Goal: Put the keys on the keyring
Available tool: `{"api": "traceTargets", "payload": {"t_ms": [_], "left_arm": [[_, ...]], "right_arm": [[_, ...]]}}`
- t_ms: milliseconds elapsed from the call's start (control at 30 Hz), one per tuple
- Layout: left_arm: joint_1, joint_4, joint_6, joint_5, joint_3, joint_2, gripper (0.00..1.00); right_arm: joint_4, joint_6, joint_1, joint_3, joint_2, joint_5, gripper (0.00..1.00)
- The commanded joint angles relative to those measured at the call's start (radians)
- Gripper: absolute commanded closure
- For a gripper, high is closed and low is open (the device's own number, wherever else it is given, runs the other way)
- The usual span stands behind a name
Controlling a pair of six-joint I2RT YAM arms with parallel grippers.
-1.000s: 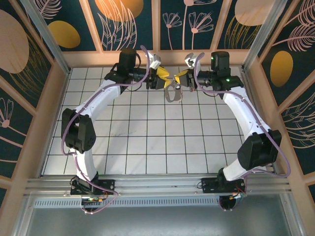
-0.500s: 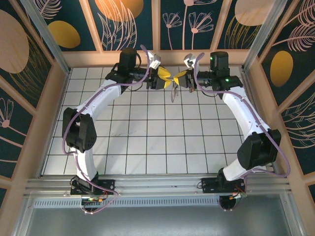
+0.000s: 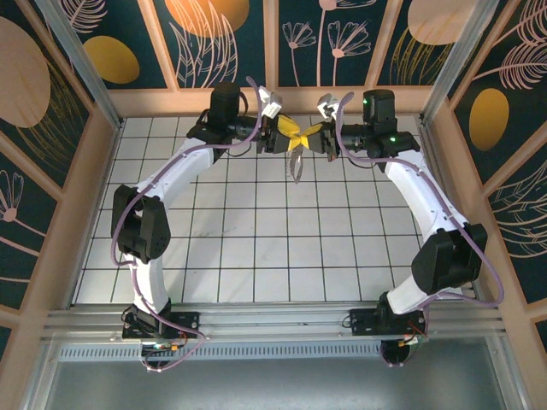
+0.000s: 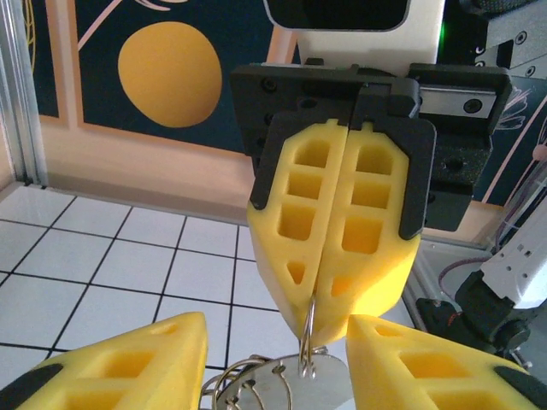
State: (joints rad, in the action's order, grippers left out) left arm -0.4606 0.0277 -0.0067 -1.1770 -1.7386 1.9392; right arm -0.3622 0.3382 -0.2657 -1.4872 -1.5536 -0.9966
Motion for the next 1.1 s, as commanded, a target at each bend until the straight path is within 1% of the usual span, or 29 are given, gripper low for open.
{"api": "traceTargets", "payload": {"t_ms": [0, 67, 100, 267, 300, 367, 500, 533, 567, 633, 667, 733, 833, 933, 1000, 1067], "left_arm": [[-0.007, 0.046, -0.016, -0.036, -0.036, 0.018, 0.63], [-0.009, 0.046, -0.016, -0.041, -0.040, 0.021, 0.74], [-0.010, 0.045, -0.016, -0.043, -0.041, 0.023, 0.77], [-0.014, 0.025, 0.001, -0.056, -0.036, 0.020, 0.86], [-0.015, 0.018, 0.006, -0.060, -0.034, 0.019, 0.89], [-0.019, 0.002, 0.023, -0.064, -0.032, 0.015, 0.99], [-0.024, -0.002, 0.039, -0.056, -0.020, 0.005, 1.00], [-0.024, 0.002, 0.039, -0.053, -0.015, -0.001, 1.00], [-0.024, 0.011, 0.034, -0.049, -0.010, -0.004, 1.00], [-0.024, 0.052, 0.009, -0.034, 0.010, -0.013, 1.00], [-0.024, 0.074, -0.001, -0.026, 0.021, -0.021, 1.00], [-0.024, 0.117, -0.029, -0.011, 0.042, -0.034, 1.00], [-0.024, 0.182, -0.069, 0.012, 0.079, -0.052, 1.00], [-0.024, 0.252, -0.116, 0.038, 0.112, -0.068, 1.00], [-0.024, 0.293, -0.140, 0.052, 0.129, -0.077, 1.00], [-0.024, 0.338, -0.166, 0.059, 0.150, -0.083, 1.00]], "right_arm": [[0.048, 0.007, -0.007, 0.003, -0.003, -0.043, 1.00], [0.049, 0.006, -0.006, 0.004, -0.003, -0.043, 1.00], [0.051, 0.006, -0.006, 0.005, -0.003, -0.043, 1.00], [0.058, 0.002, -0.005, 0.007, -0.001, -0.039, 1.00], [0.058, 0.001, -0.005, 0.006, -0.001, -0.039, 1.00], [0.063, -0.001, -0.006, 0.007, -0.002, -0.040, 1.00], [0.077, -0.014, -0.004, 0.008, 0.000, -0.042, 1.00], [0.083, -0.019, -0.003, 0.009, 0.002, -0.042, 0.95], [0.093, -0.027, 0.000, 0.013, 0.008, -0.042, 0.83], [0.126, -0.054, 0.022, 0.036, 0.032, -0.036, 0.70], [0.157, -0.078, 0.041, 0.058, 0.054, -0.042, 0.65], [0.242, -0.138, 0.088, 0.118, 0.103, -0.075, 0.60], [0.331, -0.199, 0.131, 0.194, 0.176, -0.090, 0.55], [0.379, -0.239, 0.133, 0.251, 0.229, -0.068, 0.54], [0.441, -0.288, 0.132, 0.301, 0.260, -0.023, 0.54], [0.515, -0.343, 0.131, 0.359, 0.296, 0.055, 0.54]]}}
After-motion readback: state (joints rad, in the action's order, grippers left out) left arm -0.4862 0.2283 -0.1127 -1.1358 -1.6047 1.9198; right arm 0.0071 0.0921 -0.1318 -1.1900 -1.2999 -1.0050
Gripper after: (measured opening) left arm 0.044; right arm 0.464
